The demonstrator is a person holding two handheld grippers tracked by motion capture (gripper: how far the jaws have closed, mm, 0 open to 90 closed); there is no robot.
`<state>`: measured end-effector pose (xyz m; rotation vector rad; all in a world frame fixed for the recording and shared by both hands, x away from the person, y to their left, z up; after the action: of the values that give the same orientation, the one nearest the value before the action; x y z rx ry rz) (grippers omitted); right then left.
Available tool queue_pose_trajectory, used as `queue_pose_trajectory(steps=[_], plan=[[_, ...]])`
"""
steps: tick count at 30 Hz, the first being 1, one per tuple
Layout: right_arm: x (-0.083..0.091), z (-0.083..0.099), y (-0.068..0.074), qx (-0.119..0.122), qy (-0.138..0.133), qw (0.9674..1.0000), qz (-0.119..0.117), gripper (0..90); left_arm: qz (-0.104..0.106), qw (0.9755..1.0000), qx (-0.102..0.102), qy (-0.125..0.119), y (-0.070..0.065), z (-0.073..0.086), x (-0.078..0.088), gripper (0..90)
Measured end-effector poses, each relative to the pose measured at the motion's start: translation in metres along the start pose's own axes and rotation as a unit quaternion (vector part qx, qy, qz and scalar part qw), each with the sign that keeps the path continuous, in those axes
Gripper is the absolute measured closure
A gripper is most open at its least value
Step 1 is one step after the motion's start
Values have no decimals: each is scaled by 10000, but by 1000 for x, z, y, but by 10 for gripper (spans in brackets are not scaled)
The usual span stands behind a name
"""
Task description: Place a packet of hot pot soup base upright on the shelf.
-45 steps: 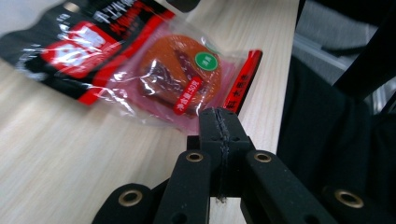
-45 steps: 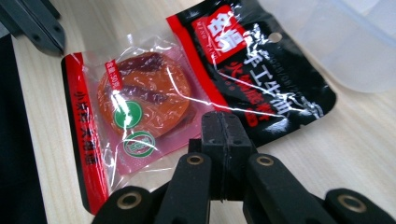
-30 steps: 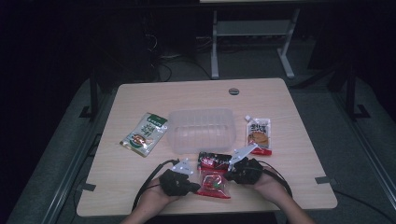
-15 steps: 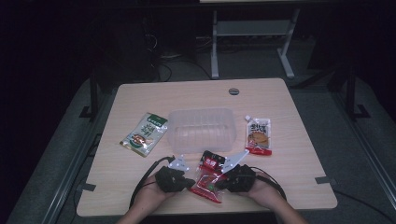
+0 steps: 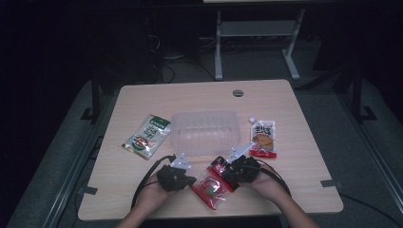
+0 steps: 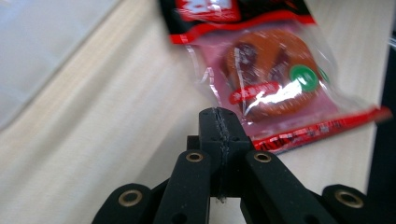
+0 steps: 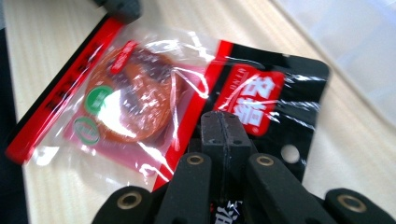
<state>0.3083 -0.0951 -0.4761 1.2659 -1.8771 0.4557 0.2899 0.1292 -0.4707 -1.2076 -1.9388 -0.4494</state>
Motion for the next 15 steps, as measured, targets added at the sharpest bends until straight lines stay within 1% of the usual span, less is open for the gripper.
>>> queue_pose_trajectory(steps=[1,2,3,4,5,6,7,8,9,10,11,12,13,14,15], plan=[[0,1,1,30,22,10000,-14,895,-50,10000,-33,-19,1,-1,1,897],[-1,1,3,-9,48,10000,-68,895,-65,9999,65,-104,0,-2,1,897],[-1,2,4,35,70,9999,-86,894,-61,9999,10,-89,1,-2,4,896],[-1,2,4,35,70,9999,-86,894,-61,9999,10,-89,1,-2,4,896],[-2,5,7,146,130,9997,-175,894,-27,9999,0,-137,0,-2,9,896],[-1,6,10,132,139,9996,-213,894,-27,9999,0,-137,0,-2,9,896],[-1,7,12,157,124,9996,-213,894,56,9997,42,-218,-4,-3,13,896],[0,8,14,170,132,9995,-216,894,124,9996,69,-225,-8,-3,14,896],[0,9,16,165,155,9995,-220,894,203,9995,51,-217,-14,-3,15,896],[1,10,17,150,165,9995,-239,894,261,9995,-23,-152,-20,-2,15,896],[1,10,17,159,164,9994,-248,894,271,9995,-135,-43,-25,0,14,896],[2,11,18,159,178,9994,-259,894,274,9995,-181,32,-30,2,11,896],[2,12,19,175,171,9994,-256,893,250,9994,-238,79,-33,4,10,896],[4,12,19,157,141,9994,-266,891,260,9993,-235,121,-34,5,8,896],[7,12,19,59,100,9994,-332,880,254,9992,-273,168,-33,6,7,896]])
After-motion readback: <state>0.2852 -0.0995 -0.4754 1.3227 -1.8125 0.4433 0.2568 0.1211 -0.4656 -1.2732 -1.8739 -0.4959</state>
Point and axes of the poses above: each handheld gripper's, and its own axes: x roughly backward along the jaws, z roughly out of its underside, y roughly to its left, the point moved 3 cm from there along -x, roughly forward along the jaws, and after that the axes turned 1 degree about -z, right-handed, at the moved point
